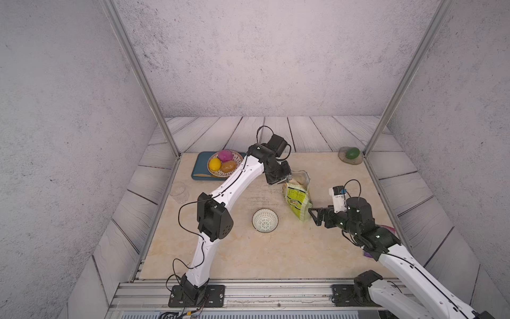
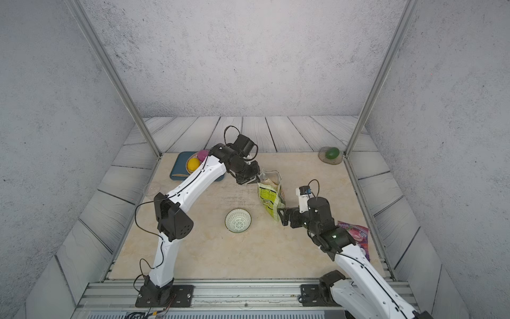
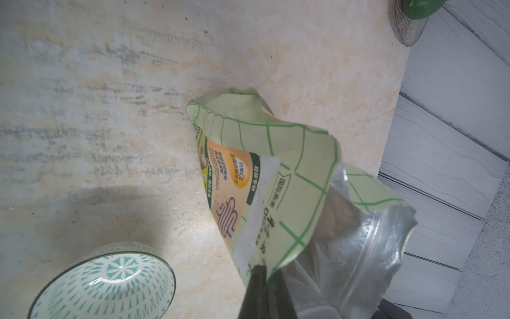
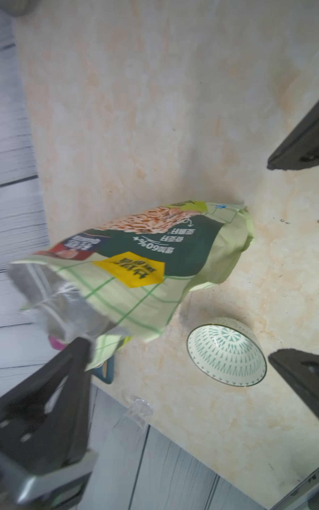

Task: Pour the oats into the breakfast bowl
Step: Open the oats bag at the center of the board, then pick up the oats bag from the center of the board.

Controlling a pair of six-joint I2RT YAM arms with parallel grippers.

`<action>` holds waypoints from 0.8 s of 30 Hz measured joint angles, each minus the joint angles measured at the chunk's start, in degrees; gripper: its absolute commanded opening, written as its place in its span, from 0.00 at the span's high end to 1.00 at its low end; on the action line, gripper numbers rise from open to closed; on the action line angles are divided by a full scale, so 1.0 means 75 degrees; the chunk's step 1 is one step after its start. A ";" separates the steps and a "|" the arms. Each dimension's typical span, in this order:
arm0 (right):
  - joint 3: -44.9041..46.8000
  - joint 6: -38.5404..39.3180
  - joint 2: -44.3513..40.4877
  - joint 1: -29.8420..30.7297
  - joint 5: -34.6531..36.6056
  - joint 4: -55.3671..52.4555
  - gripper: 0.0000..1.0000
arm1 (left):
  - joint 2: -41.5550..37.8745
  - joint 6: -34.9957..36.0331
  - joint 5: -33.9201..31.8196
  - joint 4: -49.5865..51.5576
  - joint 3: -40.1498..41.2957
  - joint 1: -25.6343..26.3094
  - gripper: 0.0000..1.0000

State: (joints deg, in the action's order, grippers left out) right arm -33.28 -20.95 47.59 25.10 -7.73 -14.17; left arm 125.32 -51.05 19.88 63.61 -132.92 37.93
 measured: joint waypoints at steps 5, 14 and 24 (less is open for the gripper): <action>0.0525 -0.0085 0.0810 0.0670 0.0408 0.1183 0.01 | 0.0003 -0.0003 0.0189 -0.0006 0.0000 -0.0204 1.00; 0.0930 -0.0236 0.2827 0.1373 0.1440 0.3552 0.01 | 0.0003 -0.0085 0.0399 0.0035 0.0003 -0.0350 1.00; 0.1110 -0.0318 0.4922 0.1749 0.2486 0.6062 0.01 | 0.0003 -0.0137 0.0525 0.0119 0.0032 -0.0408 1.00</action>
State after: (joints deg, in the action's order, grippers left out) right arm -24.95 -23.33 84.51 38.22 10.92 31.29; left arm 125.34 -52.07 23.81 64.51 -132.68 34.87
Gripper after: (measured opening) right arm 0.992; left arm 0.044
